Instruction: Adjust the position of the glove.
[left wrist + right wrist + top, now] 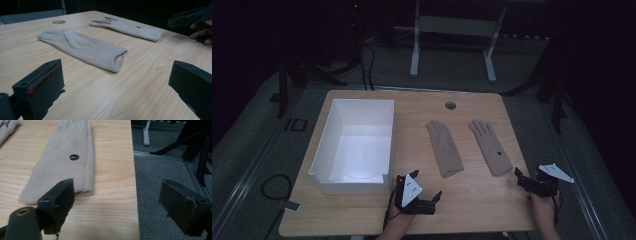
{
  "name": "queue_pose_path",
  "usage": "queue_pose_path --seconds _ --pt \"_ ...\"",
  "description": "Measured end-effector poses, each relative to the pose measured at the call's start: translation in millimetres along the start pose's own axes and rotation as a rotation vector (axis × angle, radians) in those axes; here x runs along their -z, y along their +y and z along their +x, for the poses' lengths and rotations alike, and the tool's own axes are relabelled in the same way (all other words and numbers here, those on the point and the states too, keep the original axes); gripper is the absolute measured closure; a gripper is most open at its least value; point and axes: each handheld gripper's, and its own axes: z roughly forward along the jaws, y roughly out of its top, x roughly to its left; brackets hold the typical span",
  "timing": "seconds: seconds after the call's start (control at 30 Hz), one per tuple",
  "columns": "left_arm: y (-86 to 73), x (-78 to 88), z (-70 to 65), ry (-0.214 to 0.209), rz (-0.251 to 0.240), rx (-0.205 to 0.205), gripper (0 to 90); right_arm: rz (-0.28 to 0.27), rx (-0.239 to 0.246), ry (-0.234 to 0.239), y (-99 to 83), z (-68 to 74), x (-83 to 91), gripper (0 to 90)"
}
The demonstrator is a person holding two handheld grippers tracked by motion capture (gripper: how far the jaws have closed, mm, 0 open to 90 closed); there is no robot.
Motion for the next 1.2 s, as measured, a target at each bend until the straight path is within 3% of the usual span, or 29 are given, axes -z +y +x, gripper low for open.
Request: queue_pose_path --seconds 0.3,0.47,0.67,0.8,0.9,1.03,1.1,1.2 --pt "-0.3 0.5 -0.8 -0.006 -0.006 -0.008 0.1 0.036 -0.005 -0.016 1.6 -0.1 -2.5 11.7" --pt "-0.4 0.7 -0.5 -0.011 -0.007 -0.007 0.2 0.049 -0.011 -0.001 1.4 -0.9 -3.7 11.5" --pt "-0.4 0.8 -0.6 -0.011 -0.007 -0.009 0.1 0.042 0.012 -0.01 1.2 1.8 -3.2 11.6" --pt "-0.4 0.8 -0.3 -0.015 -0.007 -0.009 0.2 0.043 -0.001 -0.01 2.5 1.3 -2.9 11.6" --pt "-0.3 0.5 0.3 -0.02 -0.005 -0.005 0.1 0.055 -0.015 -0.005 9.8 1.3 -1.2 11.6" --pt "-0.4 0.9 0.8 -0.02 -0.007 0.0 0.2 0.03 -0.015 -0.028 25.6 1.4 4.2 12.1" --pt "-0.6 1.3 -0.1 -0.026 -0.012 -0.011 0.1 0.049 -0.03 0.037 33.7 -1.8 5.4 14.3" --pt "-0.7 1.4 -0.9 -0.027 -0.013 -0.021 0.1 0.09 -0.057 0.061 44.2 -2.8 3.2 14.3"
